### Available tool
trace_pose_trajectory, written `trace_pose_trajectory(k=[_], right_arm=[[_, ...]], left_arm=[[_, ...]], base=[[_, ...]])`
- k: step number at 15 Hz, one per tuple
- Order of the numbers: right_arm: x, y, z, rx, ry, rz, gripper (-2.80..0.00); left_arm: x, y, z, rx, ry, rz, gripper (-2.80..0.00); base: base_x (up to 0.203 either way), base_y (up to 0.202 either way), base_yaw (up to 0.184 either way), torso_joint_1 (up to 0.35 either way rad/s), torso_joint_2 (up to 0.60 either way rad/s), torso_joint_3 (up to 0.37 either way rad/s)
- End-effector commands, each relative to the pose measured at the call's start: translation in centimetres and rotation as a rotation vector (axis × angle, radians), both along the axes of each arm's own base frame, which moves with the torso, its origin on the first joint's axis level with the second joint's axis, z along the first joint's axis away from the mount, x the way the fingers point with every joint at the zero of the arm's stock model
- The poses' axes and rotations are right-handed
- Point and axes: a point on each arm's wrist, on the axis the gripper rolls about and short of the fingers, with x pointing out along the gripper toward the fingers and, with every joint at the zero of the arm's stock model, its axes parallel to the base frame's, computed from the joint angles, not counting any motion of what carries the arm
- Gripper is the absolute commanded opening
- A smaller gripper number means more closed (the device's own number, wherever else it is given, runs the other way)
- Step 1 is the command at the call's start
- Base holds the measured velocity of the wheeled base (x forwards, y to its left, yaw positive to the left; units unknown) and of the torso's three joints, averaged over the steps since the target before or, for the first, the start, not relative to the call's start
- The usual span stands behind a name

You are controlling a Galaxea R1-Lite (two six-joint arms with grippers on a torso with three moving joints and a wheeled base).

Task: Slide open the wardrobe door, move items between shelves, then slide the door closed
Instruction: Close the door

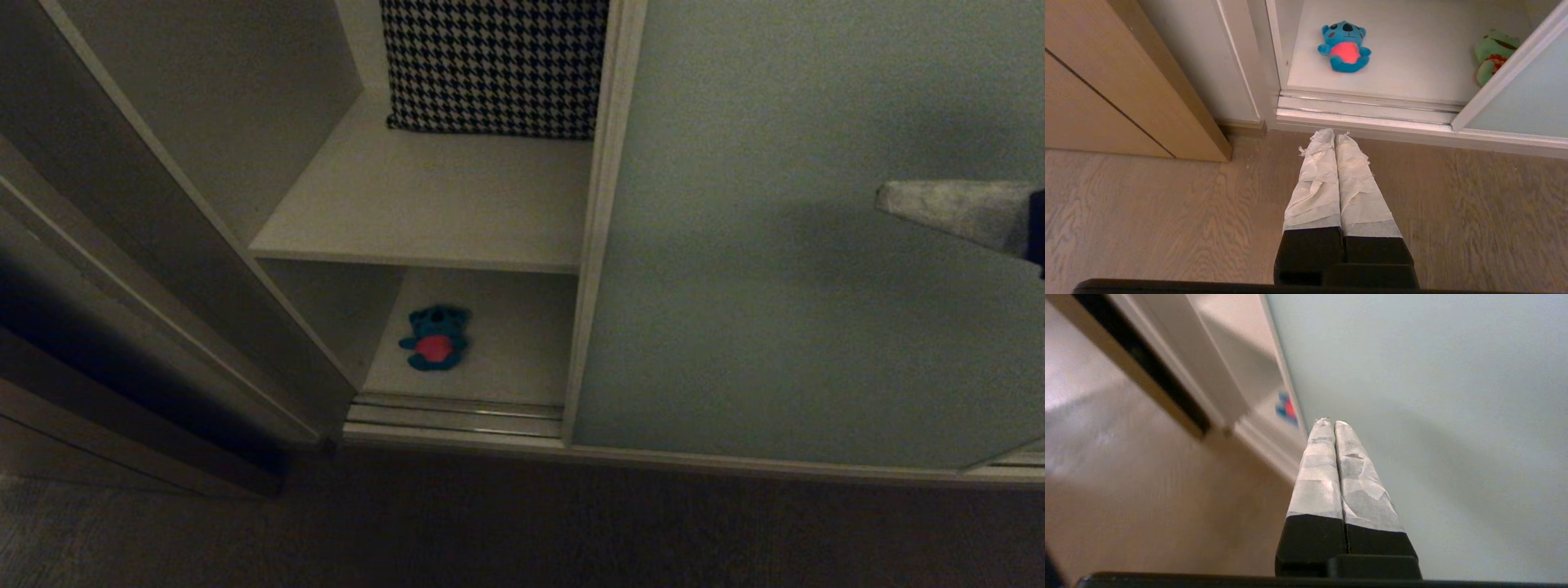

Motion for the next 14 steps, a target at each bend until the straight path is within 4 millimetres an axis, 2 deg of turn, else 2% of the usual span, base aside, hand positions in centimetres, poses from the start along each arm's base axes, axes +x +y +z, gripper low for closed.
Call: trace_pose_trajectory(k=[1,6,14], right_arm=[[2.0,2.8,0.4,-0.001,0.006,0.037,-2.80],[2.2,6.5,1.4,0.032,-0.018,0.041,-2.80],[4.0,9.3,1.1,0.056,-0.026,0.032,-2.80]], left_arm=[[0.0,0.0,0.0,0.000,0.001,0.000,-2.80],[0.0,0.0,0.0,0.000,0.001,0.000,-2.80],[0.0,0.0,0.0,0.000,0.001,0.001,-2.80]], base=[[0.000,0.000,0.000,0.000,0.00,0.000],[0.000,0.000,0.000,0.000,0.00,0.000],[0.000,0.000,0.000,0.000,0.00,0.000]])
